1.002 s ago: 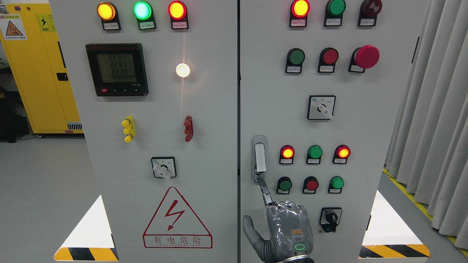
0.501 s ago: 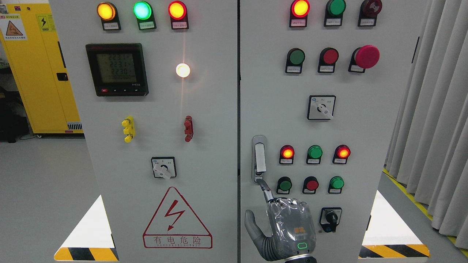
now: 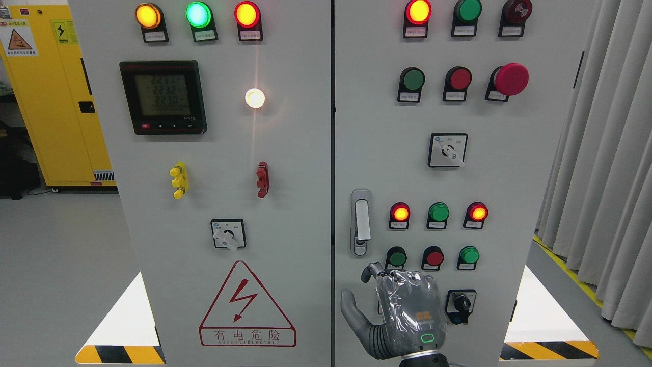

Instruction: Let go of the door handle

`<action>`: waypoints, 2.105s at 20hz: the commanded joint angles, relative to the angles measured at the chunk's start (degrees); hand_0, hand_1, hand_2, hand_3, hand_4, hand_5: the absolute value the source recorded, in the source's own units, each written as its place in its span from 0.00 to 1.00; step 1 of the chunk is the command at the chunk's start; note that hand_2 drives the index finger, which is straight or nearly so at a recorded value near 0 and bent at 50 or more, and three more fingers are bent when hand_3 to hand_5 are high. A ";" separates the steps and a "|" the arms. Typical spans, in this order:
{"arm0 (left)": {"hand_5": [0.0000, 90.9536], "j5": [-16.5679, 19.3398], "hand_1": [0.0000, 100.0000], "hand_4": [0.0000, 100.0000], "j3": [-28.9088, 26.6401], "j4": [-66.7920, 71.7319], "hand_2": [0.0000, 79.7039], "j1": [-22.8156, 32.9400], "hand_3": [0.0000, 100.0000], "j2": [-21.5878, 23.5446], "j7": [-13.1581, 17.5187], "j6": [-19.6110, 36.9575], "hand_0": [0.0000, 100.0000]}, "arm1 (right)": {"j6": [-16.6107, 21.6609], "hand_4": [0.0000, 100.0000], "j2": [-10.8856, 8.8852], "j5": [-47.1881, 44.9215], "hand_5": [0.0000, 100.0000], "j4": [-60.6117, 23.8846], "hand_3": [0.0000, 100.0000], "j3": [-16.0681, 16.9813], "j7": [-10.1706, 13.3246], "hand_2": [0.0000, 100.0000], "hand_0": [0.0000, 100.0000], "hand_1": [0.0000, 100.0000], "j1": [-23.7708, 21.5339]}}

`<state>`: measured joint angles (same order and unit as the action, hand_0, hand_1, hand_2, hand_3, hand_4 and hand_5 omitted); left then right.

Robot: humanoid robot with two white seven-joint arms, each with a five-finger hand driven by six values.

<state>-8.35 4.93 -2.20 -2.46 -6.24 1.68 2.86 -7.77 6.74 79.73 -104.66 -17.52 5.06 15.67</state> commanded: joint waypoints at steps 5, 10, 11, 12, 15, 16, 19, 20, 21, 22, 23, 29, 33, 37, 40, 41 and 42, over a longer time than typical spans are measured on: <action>0.00 0.00 0.56 0.00 -0.01 0.00 0.00 0.00 0.00 0.00 -0.01 0.04 0.12 | -0.22 1.00 0.38 -1.16 0.99 -0.72 1.00 0.47 -1.11 0.91 0.30 0.10 1.82; 0.00 0.00 0.56 0.00 -0.01 0.00 0.00 0.00 0.00 0.00 -0.01 0.04 0.12 | -0.75 1.00 0.38 -1.07 0.99 -0.19 1.00 0.65 -1.11 0.92 0.26 0.26 4.28; 0.00 0.00 0.56 0.00 -0.01 0.00 0.00 0.00 0.00 0.00 -0.01 0.04 0.12 | -0.75 1.00 0.38 -1.07 0.99 -0.11 1.00 0.65 -1.11 0.92 0.27 0.29 4.63; 0.00 0.00 0.56 0.00 -0.01 0.00 0.00 0.00 0.00 0.00 -0.01 0.04 0.12 | -0.75 1.00 0.38 -1.07 0.99 0.07 1.00 0.73 -1.20 0.92 0.28 0.31 4.98; 0.00 0.00 0.56 0.00 -0.01 0.00 0.00 0.00 0.00 0.00 -0.01 0.04 0.12 | -0.84 1.00 0.38 -0.98 0.99 0.33 1.00 1.87 -1.20 0.92 0.30 0.32 6.04; 0.00 0.00 0.56 0.00 -0.01 0.00 0.00 0.00 0.00 0.00 -0.01 0.04 0.12 | -1.10 1.00 0.38 -0.98 0.99 0.77 1.00 2.23 -1.20 0.92 0.31 0.33 6.39; 0.00 0.00 0.56 0.00 -0.01 0.00 0.00 0.00 0.00 0.00 -0.01 0.04 0.12 | -1.46 1.00 0.38 -1.16 0.99 1.30 1.00 2.49 -1.98 0.92 0.32 0.33 7.36; 0.00 0.00 0.56 0.00 -0.01 0.00 0.00 0.00 0.00 0.00 -0.01 0.04 0.12 | -1.46 1.00 0.38 -1.16 0.99 1.30 1.00 2.49 -2.51 0.92 0.32 0.33 7.53; 0.00 0.00 0.56 0.00 -0.01 0.00 0.00 0.00 0.00 0.00 -0.01 0.04 0.12 | -1.46 1.00 0.47 -1.16 0.99 1.48 1.00 2.49 -2.60 0.92 0.32 0.33 8.06; 0.00 0.00 0.56 0.00 -0.01 0.00 0.00 0.00 0.00 0.00 -0.01 0.04 0.12 | -1.46 1.00 0.47 -1.16 0.99 2.00 1.00 2.49 -2.60 0.92 0.32 0.33 8.50; 0.00 0.00 0.56 0.00 -0.01 0.00 0.00 0.00 0.00 0.00 -0.01 0.04 0.12 | -1.54 1.00 0.47 -1.16 0.99 2.27 1.00 2.58 -2.60 0.92 0.32 0.33 9.02; 0.00 0.00 0.56 0.00 -0.01 0.00 0.00 0.00 0.00 0.00 -0.01 0.04 0.12 | -1.63 1.00 0.55 -1.16 0.99 3.32 1.00 2.49 -2.60 0.91 0.33 0.33 10.26; 0.00 0.00 0.56 0.00 -0.01 0.00 0.00 0.00 0.00 0.00 -0.01 0.04 0.12 | -1.63 1.00 0.55 -1.25 0.99 3.85 1.00 2.49 -2.60 0.92 0.32 0.33 10.61; 0.00 0.00 0.56 0.00 -0.01 0.00 0.00 0.00 0.00 0.00 -0.01 0.04 0.12 | -1.63 1.00 0.64 -1.25 0.99 4.64 1.00 2.58 -2.60 0.91 0.32 0.33 11.05; 0.00 0.00 0.56 0.00 -0.01 0.00 0.00 0.00 0.00 0.00 -0.01 0.04 0.12 | -1.72 1.00 0.64 -1.25 0.99 4.64 1.00 2.58 -2.60 0.91 0.32 0.33 11.31; 0.00 0.00 0.56 0.00 -0.01 0.00 0.00 0.00 0.00 0.00 -0.01 0.04 0.12 | -1.72 1.00 0.64 -1.25 0.99 4.64 1.00 2.58 -2.60 0.91 0.33 0.34 11.40; 0.00 0.00 0.56 0.00 -0.01 0.00 0.00 0.00 0.00 0.00 -0.01 0.04 0.12 | -1.72 1.00 0.64 -1.25 0.99 4.73 1.00 2.58 -2.60 0.91 0.33 0.34 11.40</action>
<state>-8.35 4.92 -2.20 -2.46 -6.24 1.69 2.86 -9.45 7.29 78.50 -101.16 -15.15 2.42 26.55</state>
